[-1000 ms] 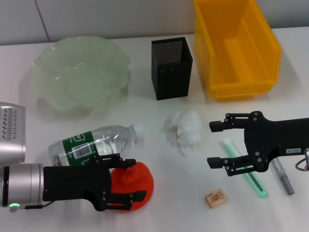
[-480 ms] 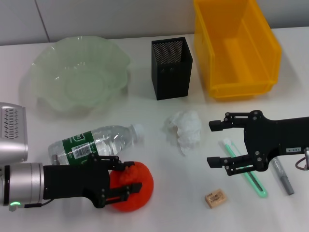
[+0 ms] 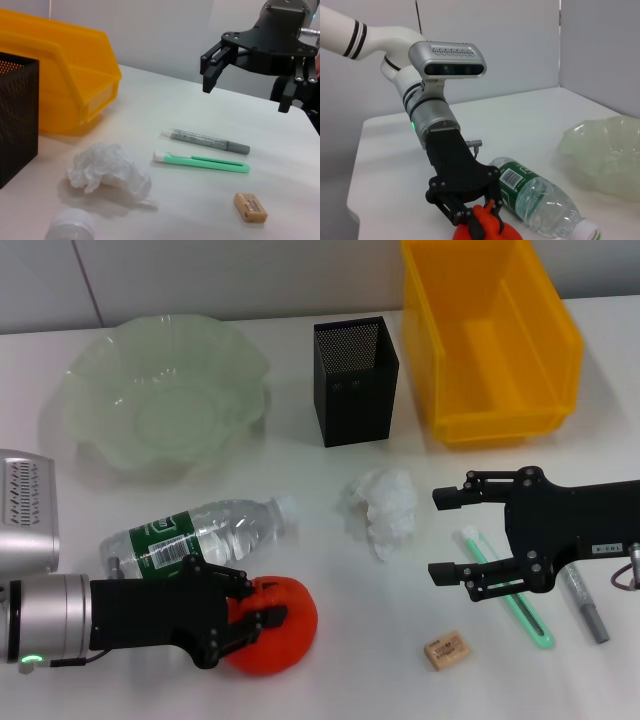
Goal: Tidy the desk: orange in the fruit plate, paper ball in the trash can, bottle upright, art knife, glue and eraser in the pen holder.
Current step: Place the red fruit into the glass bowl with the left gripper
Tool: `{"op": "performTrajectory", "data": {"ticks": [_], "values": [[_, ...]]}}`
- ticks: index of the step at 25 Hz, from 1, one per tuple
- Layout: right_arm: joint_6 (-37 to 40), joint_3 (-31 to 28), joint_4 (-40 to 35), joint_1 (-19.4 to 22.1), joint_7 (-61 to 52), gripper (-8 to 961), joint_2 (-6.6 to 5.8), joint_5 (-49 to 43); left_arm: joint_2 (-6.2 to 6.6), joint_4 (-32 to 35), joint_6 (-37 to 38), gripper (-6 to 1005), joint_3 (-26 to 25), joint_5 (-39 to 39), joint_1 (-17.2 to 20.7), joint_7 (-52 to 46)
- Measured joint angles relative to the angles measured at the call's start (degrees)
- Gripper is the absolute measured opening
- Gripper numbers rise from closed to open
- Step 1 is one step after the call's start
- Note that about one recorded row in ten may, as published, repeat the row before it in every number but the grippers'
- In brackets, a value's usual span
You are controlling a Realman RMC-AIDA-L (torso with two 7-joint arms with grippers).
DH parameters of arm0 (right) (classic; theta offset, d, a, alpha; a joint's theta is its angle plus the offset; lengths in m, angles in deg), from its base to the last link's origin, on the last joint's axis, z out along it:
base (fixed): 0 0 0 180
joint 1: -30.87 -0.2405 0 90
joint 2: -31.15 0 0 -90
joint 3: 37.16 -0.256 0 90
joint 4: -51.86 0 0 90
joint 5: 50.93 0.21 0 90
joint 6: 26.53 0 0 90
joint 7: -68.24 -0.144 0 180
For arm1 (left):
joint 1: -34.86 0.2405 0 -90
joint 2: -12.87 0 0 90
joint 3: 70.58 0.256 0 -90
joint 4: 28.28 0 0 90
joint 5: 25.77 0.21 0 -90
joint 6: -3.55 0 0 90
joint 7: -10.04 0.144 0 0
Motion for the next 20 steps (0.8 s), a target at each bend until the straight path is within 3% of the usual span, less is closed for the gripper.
{"op": "performTrajectory", "data": {"ticks": [6,8,12,20], "values": [[-0.2,-0.2,0.1,0.0,0.0,825,0.00,0.0,0.00,0.5,2.1,217,-0.1,-0.3,0.1,0.7],[-0.5,-0.3,0.3,0.0,0.0,825,0.00,0.0,-0.01,4.0,8.2,201,-0.7,-2.6,1.3,1.0],[-0.6,-0.3,0.4,0.2,0.0,826,0.00,0.0,0.01,11.0,11.7,165,-0.7,-7.8,4.4,0.7],[-0.6,-0.3,1.1,0.5,0.4,826,0.09,0.0,0.03,12.4,5.5,118,-5.9,-17.3,5.5,1.1]]}}
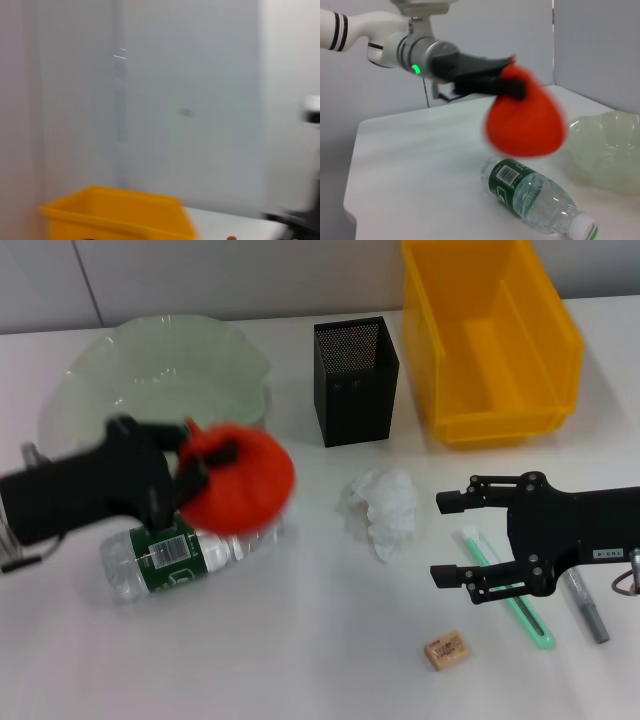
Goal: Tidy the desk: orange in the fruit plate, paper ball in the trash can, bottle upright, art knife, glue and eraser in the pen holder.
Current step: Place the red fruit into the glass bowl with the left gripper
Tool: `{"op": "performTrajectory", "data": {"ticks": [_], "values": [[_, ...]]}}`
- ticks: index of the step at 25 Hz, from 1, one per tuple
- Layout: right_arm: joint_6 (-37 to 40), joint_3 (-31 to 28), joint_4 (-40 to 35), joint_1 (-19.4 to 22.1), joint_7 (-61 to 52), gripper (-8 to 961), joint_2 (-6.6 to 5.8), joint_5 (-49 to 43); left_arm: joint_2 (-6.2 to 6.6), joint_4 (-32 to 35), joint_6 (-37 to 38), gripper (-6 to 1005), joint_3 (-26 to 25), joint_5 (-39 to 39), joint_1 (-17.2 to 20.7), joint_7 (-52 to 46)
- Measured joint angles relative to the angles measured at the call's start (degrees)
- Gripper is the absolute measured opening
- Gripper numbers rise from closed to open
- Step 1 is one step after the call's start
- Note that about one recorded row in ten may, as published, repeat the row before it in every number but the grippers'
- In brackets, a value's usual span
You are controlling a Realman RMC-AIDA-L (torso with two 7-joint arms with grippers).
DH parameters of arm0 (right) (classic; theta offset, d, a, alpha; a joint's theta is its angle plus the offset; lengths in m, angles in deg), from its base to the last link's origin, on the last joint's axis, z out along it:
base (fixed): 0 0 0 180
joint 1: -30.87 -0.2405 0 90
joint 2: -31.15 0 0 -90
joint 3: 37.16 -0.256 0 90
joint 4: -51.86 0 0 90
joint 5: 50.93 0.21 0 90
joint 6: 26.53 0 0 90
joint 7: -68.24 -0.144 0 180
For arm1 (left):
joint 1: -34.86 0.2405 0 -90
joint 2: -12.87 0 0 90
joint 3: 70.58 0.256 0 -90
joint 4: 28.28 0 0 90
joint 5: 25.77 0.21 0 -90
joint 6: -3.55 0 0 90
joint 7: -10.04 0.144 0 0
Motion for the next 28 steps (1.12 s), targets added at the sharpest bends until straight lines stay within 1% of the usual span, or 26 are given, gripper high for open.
{"op": "performTrajectory", "data": {"ticks": [3,5,10,13,16,19,20,21,24,25,26,28], "values": [[0.0,0.0,0.1,0.0,0.0,826,0.00,0.0,-0.07,-0.7,-5.6,104,-0.1,-3.7,-0.9,1.3],[0.0,0.0,0.1,0.0,0.0,825,0.00,0.0,-0.15,-1.6,-7.7,90,0.0,-5.2,-1.7,2.3],[0.0,0.1,0.1,0.0,0.1,825,0.00,0.0,-0.13,-7.0,-14.3,77,-0.3,-9.8,-5.5,5.0],[-0.1,0.0,0.7,-0.1,0.5,825,-0.03,0.1,-0.11,-8.9,-19.6,79,-0.3,-11.7,-7.4,5.8],[-0.2,-0.1,1.5,-0.3,0.9,825,-0.07,0.3,-0.35,-10.5,-25.9,80,0.5,-14.0,-9.2,6.6],[-0.2,-0.1,1.5,-0.3,0.9,825,-0.09,0.4,-0.45,-13.5,-29.0,81,0.8,-16.0,-11.4,9.5],[-0.2,-0.1,1.5,-0.2,0.9,825,-0.09,0.4,-0.45,-13.5,-29.0,82,0.8,-16.0,-11.4,9.5],[-0.2,-0.1,1.5,-0.2,0.9,825,-0.09,0.4,-0.46,-15.4,-31.5,82,0.8,-16.8,-12.7,11.2],[-0.2,-0.1,1.4,0.0,0.9,825,-0.09,0.4,-0.47,-17.6,-34.5,83,0.8,-16.9,-14.2,12.9],[-0.2,-0.1,1.4,0.0,0.9,825,-0.09,0.5,-0.47,-17.6,-34.5,84,0.8,-16.9,-14.2,12.9],[-0.2,-0.1,1.4,0.0,0.9,825,-0.09,0.5,-0.47,-19.1,-36.1,84,0.7,-17.0,-15.1,14.2],[-0.1,-0.1,1.4,0.0,0.9,825,-0.09,0.5,-0.48,-19.9,-37.4,85,0.7,-17.1,-15.5,15.1]]}}
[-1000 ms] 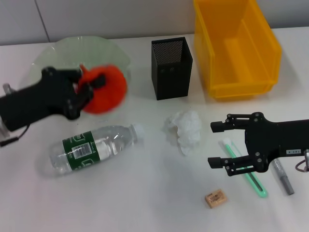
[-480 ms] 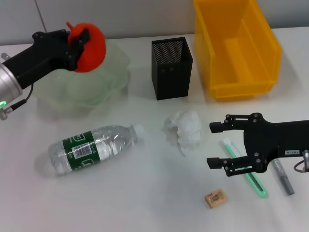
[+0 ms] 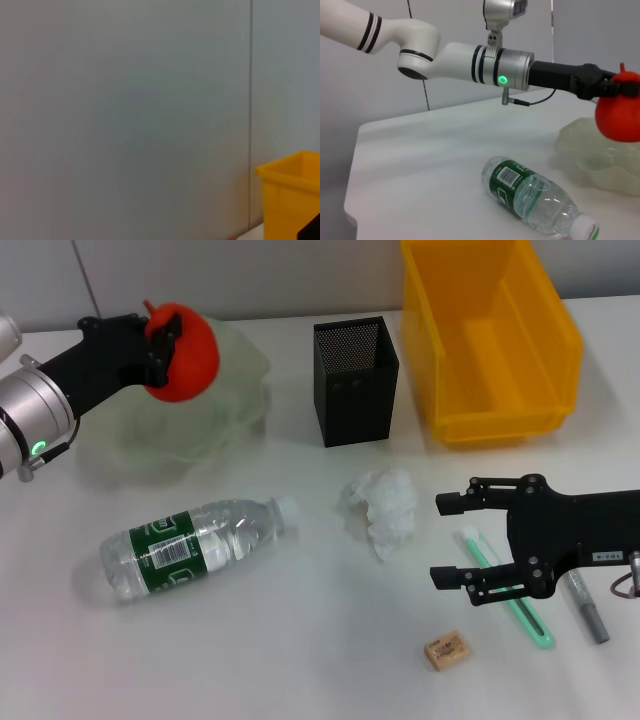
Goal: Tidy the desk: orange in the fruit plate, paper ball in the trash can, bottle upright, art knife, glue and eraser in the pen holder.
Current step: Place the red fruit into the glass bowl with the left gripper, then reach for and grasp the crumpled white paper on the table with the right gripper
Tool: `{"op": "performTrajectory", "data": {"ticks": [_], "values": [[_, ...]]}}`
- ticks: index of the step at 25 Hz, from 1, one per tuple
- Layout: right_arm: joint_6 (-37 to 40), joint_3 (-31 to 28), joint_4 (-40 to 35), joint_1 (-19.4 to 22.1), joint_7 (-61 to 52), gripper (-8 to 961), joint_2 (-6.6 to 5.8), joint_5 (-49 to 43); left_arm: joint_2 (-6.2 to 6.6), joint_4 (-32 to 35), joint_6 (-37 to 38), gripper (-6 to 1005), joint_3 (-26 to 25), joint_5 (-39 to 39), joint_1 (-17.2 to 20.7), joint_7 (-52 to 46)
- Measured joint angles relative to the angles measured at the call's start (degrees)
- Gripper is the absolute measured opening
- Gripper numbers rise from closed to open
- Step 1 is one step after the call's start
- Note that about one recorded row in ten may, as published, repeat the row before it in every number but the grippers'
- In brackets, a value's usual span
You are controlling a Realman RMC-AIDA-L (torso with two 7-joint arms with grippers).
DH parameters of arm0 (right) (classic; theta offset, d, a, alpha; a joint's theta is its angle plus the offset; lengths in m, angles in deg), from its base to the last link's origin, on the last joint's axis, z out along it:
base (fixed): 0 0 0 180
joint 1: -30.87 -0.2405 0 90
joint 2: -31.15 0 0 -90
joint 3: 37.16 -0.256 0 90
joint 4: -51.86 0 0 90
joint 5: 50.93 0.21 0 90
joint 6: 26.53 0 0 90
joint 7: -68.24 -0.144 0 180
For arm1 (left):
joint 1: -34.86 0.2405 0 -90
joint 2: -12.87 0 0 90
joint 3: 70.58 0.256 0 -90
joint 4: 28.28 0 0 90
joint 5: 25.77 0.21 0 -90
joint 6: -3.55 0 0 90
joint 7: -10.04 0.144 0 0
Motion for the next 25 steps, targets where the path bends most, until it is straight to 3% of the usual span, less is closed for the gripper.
{"op": "performTrajectory", "data": {"ticks": [9,15,25], "values": [[0.3,0.0,-0.2,0.0,0.0,826,0.00,0.0,0.01,-0.7,-2.0,89,0.0,-0.2,0.2,0.6],[0.3,0.0,-0.2,-0.1,0.0,826,0.02,0.0,0.01,-1.2,-2.4,170,0.0,-0.2,-0.4,1.1],[0.3,0.0,0.1,0.1,0.0,825,0.09,0.0,0.15,-1.1,-1.5,551,0.5,0.0,-0.8,0.6]]}}
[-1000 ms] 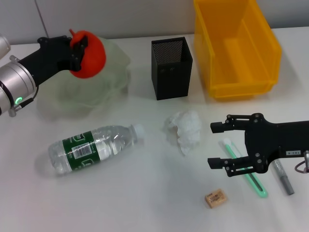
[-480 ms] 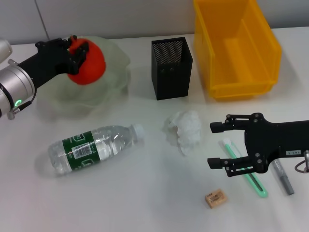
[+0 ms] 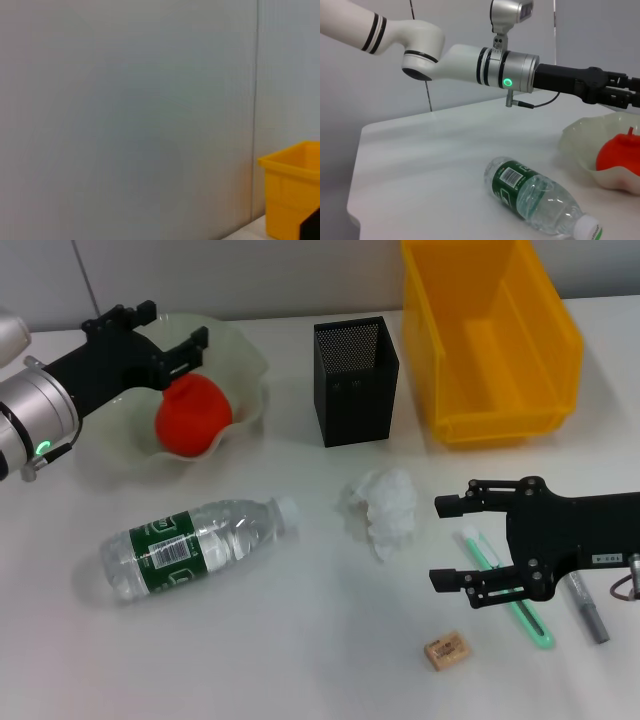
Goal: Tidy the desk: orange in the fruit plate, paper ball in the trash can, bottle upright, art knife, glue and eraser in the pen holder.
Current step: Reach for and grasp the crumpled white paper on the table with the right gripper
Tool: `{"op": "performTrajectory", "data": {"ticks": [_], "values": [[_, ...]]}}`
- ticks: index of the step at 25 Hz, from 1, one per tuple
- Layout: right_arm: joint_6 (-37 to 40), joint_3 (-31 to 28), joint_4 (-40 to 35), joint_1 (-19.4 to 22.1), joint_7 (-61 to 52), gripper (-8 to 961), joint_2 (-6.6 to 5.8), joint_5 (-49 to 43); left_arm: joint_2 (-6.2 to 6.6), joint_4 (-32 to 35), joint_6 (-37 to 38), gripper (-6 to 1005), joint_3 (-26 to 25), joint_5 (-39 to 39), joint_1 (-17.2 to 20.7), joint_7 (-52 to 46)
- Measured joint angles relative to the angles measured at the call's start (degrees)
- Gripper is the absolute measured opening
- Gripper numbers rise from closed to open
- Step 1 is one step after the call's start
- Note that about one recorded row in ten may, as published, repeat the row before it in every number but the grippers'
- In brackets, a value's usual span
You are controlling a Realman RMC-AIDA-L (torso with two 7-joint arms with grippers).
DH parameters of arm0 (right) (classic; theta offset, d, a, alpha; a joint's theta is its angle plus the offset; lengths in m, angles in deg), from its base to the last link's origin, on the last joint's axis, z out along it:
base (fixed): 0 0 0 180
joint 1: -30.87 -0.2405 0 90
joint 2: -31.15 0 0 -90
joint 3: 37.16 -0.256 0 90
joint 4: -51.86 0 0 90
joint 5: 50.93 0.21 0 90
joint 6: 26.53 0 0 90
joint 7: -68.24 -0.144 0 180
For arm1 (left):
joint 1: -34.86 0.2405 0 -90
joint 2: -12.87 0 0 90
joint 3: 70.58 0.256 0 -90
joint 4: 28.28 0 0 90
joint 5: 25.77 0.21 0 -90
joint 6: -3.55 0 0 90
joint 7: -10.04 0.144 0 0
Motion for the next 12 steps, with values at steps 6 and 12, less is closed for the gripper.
{"op": "performTrajectory", "data": {"ticks": [6,12], "values": [[-0.3,-0.6,0.2,0.1,0.2,825,0.01,0.0,0.51,4.8,6.4,696,4.7,0.6,2.9,-2.7],[-0.9,-0.7,0.9,0.2,0.8,826,-0.03,-0.3,0.79,12.1,10.8,829,7.3,3.2,6.5,-7.1]]}}
